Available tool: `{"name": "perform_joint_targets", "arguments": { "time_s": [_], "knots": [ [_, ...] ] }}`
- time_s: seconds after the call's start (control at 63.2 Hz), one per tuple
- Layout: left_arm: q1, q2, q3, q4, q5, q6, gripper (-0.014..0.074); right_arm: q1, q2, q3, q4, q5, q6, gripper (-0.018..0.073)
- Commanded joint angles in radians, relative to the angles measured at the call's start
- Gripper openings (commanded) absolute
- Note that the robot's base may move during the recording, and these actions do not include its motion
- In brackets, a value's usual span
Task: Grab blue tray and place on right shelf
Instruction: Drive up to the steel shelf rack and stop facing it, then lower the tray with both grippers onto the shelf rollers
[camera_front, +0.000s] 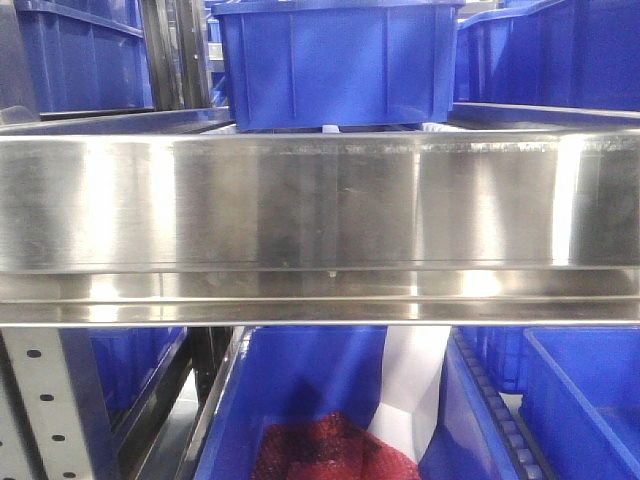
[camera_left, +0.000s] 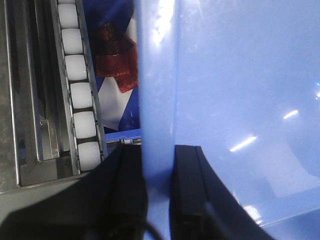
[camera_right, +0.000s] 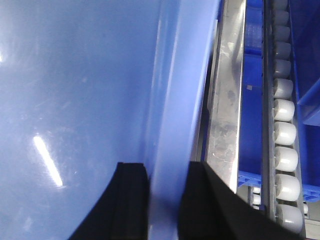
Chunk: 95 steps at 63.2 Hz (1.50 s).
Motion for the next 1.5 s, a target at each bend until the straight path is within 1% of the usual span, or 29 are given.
{"name": "perform_joint_targets", "arguments": {
  "time_s": [0.0, 0.412, 0.633, 0.728, 0.807, 0.823, 0.886, 0.95, 1.092, 1.171, 1.282, 1.425, 1.488],
  "knots": [
    [-0.016, -0.021, -0.027, -0.104, 0.065, 0.026, -0.0048, 0.01, -0.011, -0.027, 0.076, 0.036, -0.022, 0.0059],
    [-0.016, -0.021, -0.027, -0.104, 0.057, 0.026, -0.0048, 0.01, -0.011, -0.027, 0.076, 0.036, -0.022, 0.0059],
    [-0.016, -0.021, -0.027, -0.097, 0.05, 0.026, -0.0048, 0.01, -0.01, -0.027, 0.076, 0.013, -0.022, 0.0059],
    [-0.016, -0.021, -0.027, -0.092, 0.019, 0.027, -0.0048, 0.01, -0.01, -0.029, 0.076, 0.013, -0.022, 0.0059],
    [-0.016, -0.021, -0.027, -0.092, -0.003, 0.07, -0.0048, 0.01, -0.01, -0.03, 0.069, 0.007, -0.028, 0.0059],
    [-0.016, -0.021, -0.027, -0.092, -0.015, 0.081, -0.0048, 0.01, -0.01, -0.03, 0.069, 0.001, -0.038, 0.0059],
    [-0.016, -0.016, -0.032, -0.092, -0.052, 0.083, -0.0048, 0.01, -0.01, -0.03, 0.069, -0.023, -0.074, 0.0059],
    [-0.016, -0.006, -0.05, -0.089, -0.092, 0.087, -0.0048, 0.01, -0.006, -0.035, 0.069, -0.039, -0.081, 0.0059],
    [-0.016, 0.065, -0.122, -0.058, -0.124, 0.126, -0.0048, 0.01, 0.038, -0.071, 0.063, -0.031, -0.081, 0.0059],
    [-0.016, 0.121, -0.17, -0.04, -0.126, 0.13, -0.0048, 0.001, 0.075, -0.095, 0.052, -0.031, -0.082, 0.0059],
    [-0.016, 0.2, -0.223, 0.013, -0.13, 0.13, -0.0048, -0.037, 0.143, -0.132, 0.052, -0.036, -0.086, 0.0059],
    [-0.016, 0.267, -0.233, 0.1, -0.156, 0.126, -0.0048, -0.099, 0.226, -0.15, 0.054, -0.059, -0.086, 0.0059],
    [-0.01, 0.29, -0.233, 0.114, -0.172, 0.126, -0.0048, -0.117, 0.267, -0.15, 0.061, -0.074, -0.086, 0.0059]
  ]
}}
